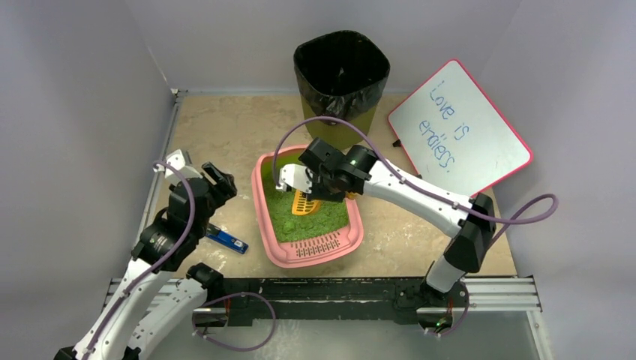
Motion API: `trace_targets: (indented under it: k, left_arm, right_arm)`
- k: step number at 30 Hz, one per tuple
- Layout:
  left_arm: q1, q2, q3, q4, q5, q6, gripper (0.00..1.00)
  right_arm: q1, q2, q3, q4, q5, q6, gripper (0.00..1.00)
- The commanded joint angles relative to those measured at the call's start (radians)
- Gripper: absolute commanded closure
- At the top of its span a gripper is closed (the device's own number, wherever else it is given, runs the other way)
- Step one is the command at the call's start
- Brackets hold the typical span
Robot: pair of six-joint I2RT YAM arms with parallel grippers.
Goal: Clean the litter box
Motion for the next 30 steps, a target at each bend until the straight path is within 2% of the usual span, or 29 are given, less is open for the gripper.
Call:
trace_targets:
  k: [1,8,16,25,30]
  left_arm:
    - [0.007,-0.041,-0.005,0.018,-0.057,-0.012,0.37]
    - [0.007,-0.062,-0.011,0.016,-0.085,-0.004,0.37]
    - [0.007,-0.075,-0.012,0.008,-0.087,-0.003,0.37]
    - [0.007,-0.08,-0.02,0.02,-0.09,-0.004,0.37]
    - [0.007,-0.077,-0.018,0.019,-0.087,-0.001,0.37]
  right_arm:
    - [-0.006,0.057,0.117,-0.012,-0.048,0.072,1.0]
    - [-0.068,0.219,0.281,-0.097,-0.108,0.144,1.0]
    - [-0.13,0.28,0.334,-0.1,-0.136,0.175,1.0]
    - [-0.169,0.332,0.351,-0.019,-0.123,0.18,1.0]
    - [-0.169,0.345,0.315,0.081,-0.122,0.191,1.0]
